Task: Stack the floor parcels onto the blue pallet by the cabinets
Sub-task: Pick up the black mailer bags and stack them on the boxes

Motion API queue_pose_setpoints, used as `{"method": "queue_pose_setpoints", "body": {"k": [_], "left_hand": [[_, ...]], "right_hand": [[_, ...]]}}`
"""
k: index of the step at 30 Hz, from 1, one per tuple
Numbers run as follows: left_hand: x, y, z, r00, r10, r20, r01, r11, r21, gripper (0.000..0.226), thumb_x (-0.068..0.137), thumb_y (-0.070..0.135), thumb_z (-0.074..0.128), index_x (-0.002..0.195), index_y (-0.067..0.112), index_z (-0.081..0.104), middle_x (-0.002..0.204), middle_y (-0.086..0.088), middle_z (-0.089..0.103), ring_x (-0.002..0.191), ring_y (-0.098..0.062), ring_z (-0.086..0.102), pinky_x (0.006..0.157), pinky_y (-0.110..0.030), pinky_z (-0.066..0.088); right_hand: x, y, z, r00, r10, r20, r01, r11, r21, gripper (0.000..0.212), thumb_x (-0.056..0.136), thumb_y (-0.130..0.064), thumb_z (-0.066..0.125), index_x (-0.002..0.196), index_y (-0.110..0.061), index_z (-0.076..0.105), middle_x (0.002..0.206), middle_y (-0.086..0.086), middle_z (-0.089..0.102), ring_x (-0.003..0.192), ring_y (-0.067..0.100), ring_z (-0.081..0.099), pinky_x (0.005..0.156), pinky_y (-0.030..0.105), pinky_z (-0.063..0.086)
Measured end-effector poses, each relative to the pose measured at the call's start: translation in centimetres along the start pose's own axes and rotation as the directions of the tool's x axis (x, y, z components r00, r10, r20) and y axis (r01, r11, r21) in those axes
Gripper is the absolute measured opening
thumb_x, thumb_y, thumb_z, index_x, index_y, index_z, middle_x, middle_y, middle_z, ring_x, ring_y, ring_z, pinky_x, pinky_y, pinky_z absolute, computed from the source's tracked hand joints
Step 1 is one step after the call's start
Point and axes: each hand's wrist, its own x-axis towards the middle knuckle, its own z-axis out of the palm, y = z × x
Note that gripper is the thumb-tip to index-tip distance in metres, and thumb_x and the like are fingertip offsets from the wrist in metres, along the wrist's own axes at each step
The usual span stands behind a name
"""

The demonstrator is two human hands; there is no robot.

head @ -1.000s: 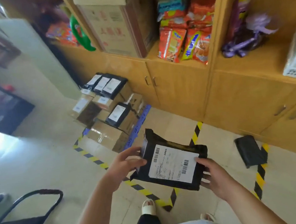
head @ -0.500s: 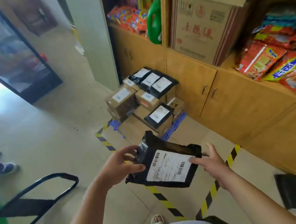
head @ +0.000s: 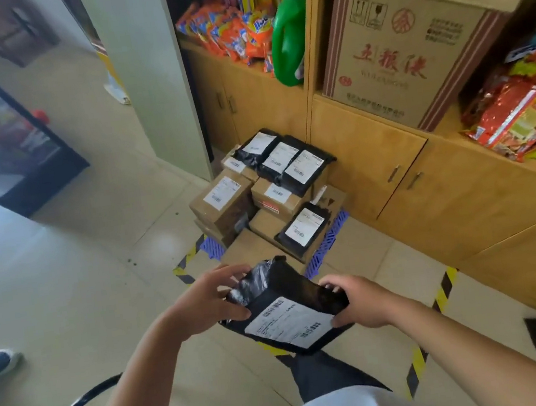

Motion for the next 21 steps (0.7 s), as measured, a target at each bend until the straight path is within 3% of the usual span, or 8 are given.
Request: {"method": "queue_pose_setpoints", "body": {"k": [7, 9, 11, 13, 15, 18, 21], "left_hand": [[7.0, -1.0, -7.2, 0.998, -0.053, 0.018, 0.054, 0.996, -0.067, 0.066, 0.072, 0.001, 0.077, 0.125, 0.037, 0.059, 0.125, 0.006, 0.052, 0.115, -0.015, 0.053, 0.089, -0.025, 0.048], [9.1, -1.1, -8.5, 0.997, -0.048, -0.058, 0.045, 0.998, -0.050, 0.063, 0.073, 0.003, 0.071, 0.123, 0.040, 0.058, 0.130, 0.008, 0.047, 0.117, -0.018, 0.049, 0.089, -0.030, 0.048], [12.0, -1.4, -9.1, 0.968, -0.061, -0.243, 0.049, 0.997, -0.055, 0.060, 0.077, 0.002, 0.067, 0.122, 0.041, 0.055, 0.134, 0.009, 0.043, 0.122, -0.017, 0.045, 0.094, -0.033, 0.048], [15.4, -1.8, -9.1, 0.892, -0.120, -0.435, 0.063, 0.987, -0.145, 0.056, 0.083, 0.004, 0.066, 0.127, 0.036, 0.053, 0.136, 0.004, 0.048, 0.123, -0.018, 0.047, 0.098, -0.039, 0.048], [18.8, -2.7, -8.8, 0.859, -0.263, -0.439, 0.120, 0.937, -0.327, 0.052, 0.088, 0.008, 0.064, 0.134, 0.027, 0.049, 0.136, -0.001, 0.052, 0.121, -0.021, 0.053, 0.092, -0.041, 0.051], [22.9, -5.7, -8.0, 0.914, -0.372, -0.163, 0.301, 0.890, -0.342, 0.051, 0.091, 0.009, 0.063, 0.138, 0.018, 0.046, 0.138, -0.008, 0.049, 0.115, -0.026, 0.055, 0.067, -0.030, 0.047], [26.6, -8.3, -8.6, 0.938, -0.347, 0.010, 0.341, 0.917, -0.208, 0.044, 0.091, 0.005, 0.061, 0.132, 0.016, 0.051, 0.137, -0.014, 0.051, 0.102, -0.024, 0.056, 0.071, -0.031, 0.045]], "right_hand": [[9.6, -2.6, -2.3, 1.000, 0.013, -0.019, -0.011, 0.995, 0.102, 0.057, 0.071, -0.020, 0.082, 0.118, -0.038, 0.055, 0.116, -0.010, 0.057, 0.106, 0.014, 0.060, 0.093, 0.035, 0.054], [11.7, -3.5, -2.4, 0.998, 0.049, -0.046, -0.041, 0.988, 0.152, 0.059, 0.071, -0.018, 0.083, 0.121, -0.033, 0.055, 0.118, -0.007, 0.054, 0.109, 0.016, 0.056, 0.095, 0.034, 0.052], [13.7, -4.1, -2.0, 0.990, 0.122, -0.067, -0.099, 0.954, 0.285, 0.059, 0.073, -0.013, 0.084, 0.121, -0.028, 0.054, 0.116, -0.005, 0.054, 0.107, 0.016, 0.056, 0.088, 0.025, 0.052], [15.2, -4.6, -1.3, 0.971, 0.236, -0.048, -0.186, 0.863, 0.469, 0.053, 0.076, -0.002, 0.081, 0.118, -0.021, 0.054, 0.106, -0.003, 0.057, 0.093, 0.012, 0.060, 0.069, 0.013, 0.050], [16.1, -4.2, 0.0, 0.924, 0.383, -0.010, -0.291, 0.720, 0.630, 0.046, 0.079, -0.005, 0.080, 0.116, -0.018, 0.056, 0.106, 0.003, 0.061, 0.086, 0.012, 0.062, 0.061, 0.018, 0.049], [16.8, -3.3, 2.2, 0.800, 0.600, -0.002, -0.351, 0.470, 0.810, 0.041, 0.081, -0.021, 0.081, 0.115, -0.020, 0.057, 0.112, 0.005, 0.066, 0.091, 0.019, 0.068, 0.060, 0.029, 0.054], [17.8, -2.7, 3.3, 0.681, 0.731, 0.051, -0.308, 0.223, 0.925, 0.037, 0.085, -0.023, 0.077, 0.116, -0.013, 0.058, 0.110, 0.012, 0.070, 0.088, 0.024, 0.069, 0.064, 0.034, 0.056]]}}
